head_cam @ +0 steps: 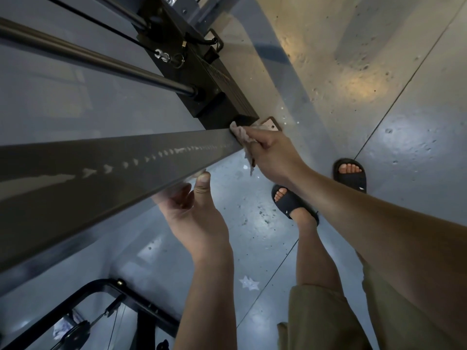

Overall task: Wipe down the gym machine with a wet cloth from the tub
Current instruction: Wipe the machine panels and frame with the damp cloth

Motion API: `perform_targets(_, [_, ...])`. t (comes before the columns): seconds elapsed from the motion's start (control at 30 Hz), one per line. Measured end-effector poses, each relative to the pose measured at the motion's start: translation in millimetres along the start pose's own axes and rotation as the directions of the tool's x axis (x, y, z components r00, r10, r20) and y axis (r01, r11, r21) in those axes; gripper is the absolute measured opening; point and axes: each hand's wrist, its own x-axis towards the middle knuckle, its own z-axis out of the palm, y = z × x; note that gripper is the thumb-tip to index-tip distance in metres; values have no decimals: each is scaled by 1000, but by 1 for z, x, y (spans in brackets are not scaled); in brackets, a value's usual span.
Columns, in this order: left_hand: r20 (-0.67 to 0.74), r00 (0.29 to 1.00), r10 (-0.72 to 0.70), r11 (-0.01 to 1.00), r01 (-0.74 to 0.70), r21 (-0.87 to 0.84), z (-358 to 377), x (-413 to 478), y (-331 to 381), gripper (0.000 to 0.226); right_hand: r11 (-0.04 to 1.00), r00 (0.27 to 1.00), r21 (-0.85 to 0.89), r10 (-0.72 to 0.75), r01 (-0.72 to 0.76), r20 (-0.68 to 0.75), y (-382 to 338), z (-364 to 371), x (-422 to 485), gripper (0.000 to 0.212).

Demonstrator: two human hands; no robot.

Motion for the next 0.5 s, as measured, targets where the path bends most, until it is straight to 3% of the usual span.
perform_targets(0.07, [-1, 1000, 6, 1000, -6, 4, 0, 0, 0, 81, 999, 999, 25, 29, -28, -29, -7, 3, -9, 38])
perform_targets(0.17, [7, 1000, 21, 1000, -21, 3, -1, 1, -3, 75, 994, 996, 64, -86, 86, -6, -23, 0, -34, 38])
perform_targets(0.27, [12, 1000, 19, 1000, -19, 5, 0, 3, -6, 74, 988, 995, -120, -98, 95, -20, -14, -3, -21, 38])
perform_targets(0.37, [14, 1000, 16, 1000, -16, 1, -1, 1, -3, 75, 990, 998, -132, -57, 52, -38, -20, 2, -14, 40])
perform_targets(0.5, [34, 999, 26, 1000, -25, -14, -1, 2, -3, 71, 955, 974, -204, -227, 217, -26, -36, 2, -42, 38])
